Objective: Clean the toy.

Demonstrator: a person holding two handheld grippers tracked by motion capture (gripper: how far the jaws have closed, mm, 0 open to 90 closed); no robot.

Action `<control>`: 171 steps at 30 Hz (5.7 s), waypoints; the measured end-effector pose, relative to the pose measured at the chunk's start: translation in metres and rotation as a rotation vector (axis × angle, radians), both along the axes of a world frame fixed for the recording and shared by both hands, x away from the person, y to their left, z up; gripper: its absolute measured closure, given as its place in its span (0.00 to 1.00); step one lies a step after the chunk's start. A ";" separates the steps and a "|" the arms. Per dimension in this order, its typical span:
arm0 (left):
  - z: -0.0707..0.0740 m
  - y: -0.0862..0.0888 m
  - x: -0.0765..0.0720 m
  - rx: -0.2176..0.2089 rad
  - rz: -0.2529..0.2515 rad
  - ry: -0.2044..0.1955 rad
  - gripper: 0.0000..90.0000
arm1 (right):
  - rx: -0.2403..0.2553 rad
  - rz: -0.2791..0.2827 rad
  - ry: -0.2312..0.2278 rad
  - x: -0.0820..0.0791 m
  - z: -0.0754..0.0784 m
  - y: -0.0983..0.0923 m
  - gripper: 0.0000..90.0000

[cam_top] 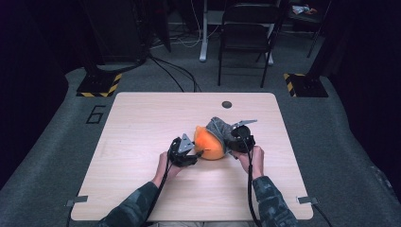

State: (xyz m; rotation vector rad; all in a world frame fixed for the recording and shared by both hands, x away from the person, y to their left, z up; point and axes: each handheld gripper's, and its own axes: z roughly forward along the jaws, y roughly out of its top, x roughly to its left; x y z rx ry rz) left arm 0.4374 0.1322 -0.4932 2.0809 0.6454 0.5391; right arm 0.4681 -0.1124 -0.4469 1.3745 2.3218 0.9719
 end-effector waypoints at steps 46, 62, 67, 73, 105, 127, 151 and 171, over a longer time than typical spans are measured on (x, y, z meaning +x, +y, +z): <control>0.008 0.009 0.009 -0.110 0.025 0.102 0.88 | -0.118 -0.066 0.066 0.008 -0.020 -0.011 0.88; 0.008 0.012 0.011 -0.118 0.029 0.099 0.86 | 0.000 -0.028 -0.046 -0.006 0.024 -0.012 0.88; 0.008 0.012 0.010 -0.101 0.025 0.085 0.76 | -0.063 0.036 -0.017 -0.007 0.009 0.015 0.88; 0.005 0.004 0.004 -0.044 0.022 0.055 0.54 | -0.040 0.007 -0.008 -0.002 0.003 0.006 0.88; 0.009 0.009 0.010 -0.140 0.034 0.139 0.92 | -0.080 0.012 -0.030 -0.008 0.006 0.012 0.88; 0.008 0.012 0.013 -0.155 0.034 0.132 0.90 | 0.029 -0.025 -0.012 -0.003 0.022 -0.016 0.88; 0.008 -0.002 0.008 -0.144 0.052 0.067 0.90 | -0.017 0.025 -0.107 -0.015 0.035 0.012 0.88; 0.004 0.005 0.013 -0.153 0.030 0.131 0.90 | -0.087 0.004 -0.052 -0.006 0.004 0.011 0.88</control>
